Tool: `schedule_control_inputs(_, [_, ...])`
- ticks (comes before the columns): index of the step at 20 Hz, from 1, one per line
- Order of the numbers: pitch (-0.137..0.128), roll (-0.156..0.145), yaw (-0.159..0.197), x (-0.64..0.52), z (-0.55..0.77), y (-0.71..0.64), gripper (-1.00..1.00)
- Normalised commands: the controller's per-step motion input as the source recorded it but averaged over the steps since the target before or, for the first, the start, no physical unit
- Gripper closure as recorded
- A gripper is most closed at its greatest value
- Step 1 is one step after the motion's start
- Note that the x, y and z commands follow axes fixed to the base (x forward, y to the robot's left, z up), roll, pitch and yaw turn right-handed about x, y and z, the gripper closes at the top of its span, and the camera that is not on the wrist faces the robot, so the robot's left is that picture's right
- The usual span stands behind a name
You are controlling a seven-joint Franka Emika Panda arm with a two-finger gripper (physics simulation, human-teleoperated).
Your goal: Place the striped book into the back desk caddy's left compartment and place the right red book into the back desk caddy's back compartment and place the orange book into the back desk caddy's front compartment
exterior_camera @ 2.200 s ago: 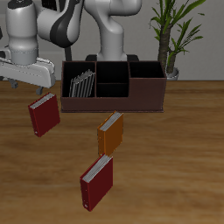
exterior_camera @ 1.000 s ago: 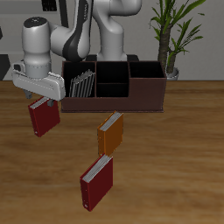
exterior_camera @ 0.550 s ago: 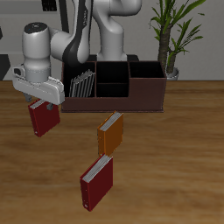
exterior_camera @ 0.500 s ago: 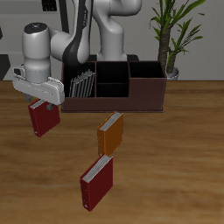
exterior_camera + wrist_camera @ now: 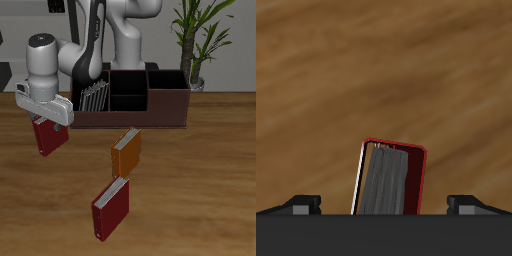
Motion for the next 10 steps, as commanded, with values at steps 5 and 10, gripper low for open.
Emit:
schedule_control_inputs(5, [0.028, 0.006, -0.015, 0.00, -0.16, -0.02, 1.00])
schedule_control_inputs(10, [0.012, 0.023, 0.004, -0.03, -0.01, 0.09, 1.00])
